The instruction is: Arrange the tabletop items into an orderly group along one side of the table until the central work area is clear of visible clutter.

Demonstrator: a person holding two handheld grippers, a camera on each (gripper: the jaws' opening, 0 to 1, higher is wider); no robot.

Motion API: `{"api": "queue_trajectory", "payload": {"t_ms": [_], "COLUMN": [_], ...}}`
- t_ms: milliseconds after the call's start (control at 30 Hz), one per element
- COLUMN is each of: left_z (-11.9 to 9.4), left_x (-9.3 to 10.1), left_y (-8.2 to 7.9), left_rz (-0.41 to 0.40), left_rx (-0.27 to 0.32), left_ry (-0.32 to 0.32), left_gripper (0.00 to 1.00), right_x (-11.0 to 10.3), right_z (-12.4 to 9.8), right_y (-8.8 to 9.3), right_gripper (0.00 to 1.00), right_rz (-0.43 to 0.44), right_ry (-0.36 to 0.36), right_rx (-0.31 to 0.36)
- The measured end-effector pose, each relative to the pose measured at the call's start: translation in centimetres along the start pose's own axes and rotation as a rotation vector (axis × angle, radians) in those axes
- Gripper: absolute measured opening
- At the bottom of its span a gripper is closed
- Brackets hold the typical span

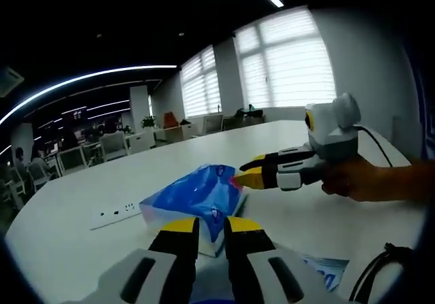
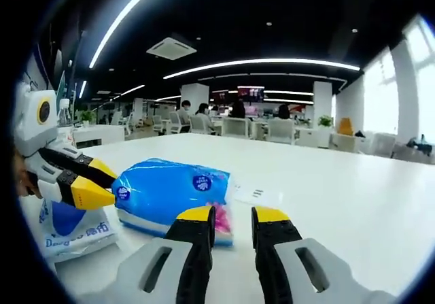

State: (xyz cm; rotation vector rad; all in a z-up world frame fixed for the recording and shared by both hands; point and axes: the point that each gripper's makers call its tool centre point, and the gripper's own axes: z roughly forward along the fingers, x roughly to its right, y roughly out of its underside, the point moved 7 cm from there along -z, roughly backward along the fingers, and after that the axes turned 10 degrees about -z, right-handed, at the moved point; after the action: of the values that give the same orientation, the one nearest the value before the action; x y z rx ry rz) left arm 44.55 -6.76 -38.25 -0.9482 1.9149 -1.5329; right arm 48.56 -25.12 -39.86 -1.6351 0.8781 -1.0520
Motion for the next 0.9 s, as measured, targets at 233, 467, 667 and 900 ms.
{"api": "queue_trajectory", "payload": {"t_ms": [233, 467, 667, 900], "left_z": [0.2, 0.4, 0.2, 0.0], "left_x": [-0.5, -0.5, -0.3, 0.4], "left_y": [0.4, 0.6, 0.3, -0.8], "left_rz": [-0.005, -0.024, 0.039, 0.126], "left_rx": [-0.006, -0.008, -0.005, 0.027], "left_ry": [-0.004, 0.010, -0.003, -0.015], "left_gripper": [0.08, 0.04, 0.00, 0.00], "right_x": [-0.3, -0.8, -1.0, -0.2], "right_z": [0.3, 0.2, -0.3, -1.4], "right_y": [-0.1, -0.1, -0.5, -1.4], "right_gripper": [0.13, 0.02, 0.00, 0.00], "right_rz": [-0.012, 0.007, -0.091, -0.127], "right_ry": [-0.009, -0.027, -0.025, 0.012], "right_rx": [0.015, 0.023, 0.045, 0.077]}}
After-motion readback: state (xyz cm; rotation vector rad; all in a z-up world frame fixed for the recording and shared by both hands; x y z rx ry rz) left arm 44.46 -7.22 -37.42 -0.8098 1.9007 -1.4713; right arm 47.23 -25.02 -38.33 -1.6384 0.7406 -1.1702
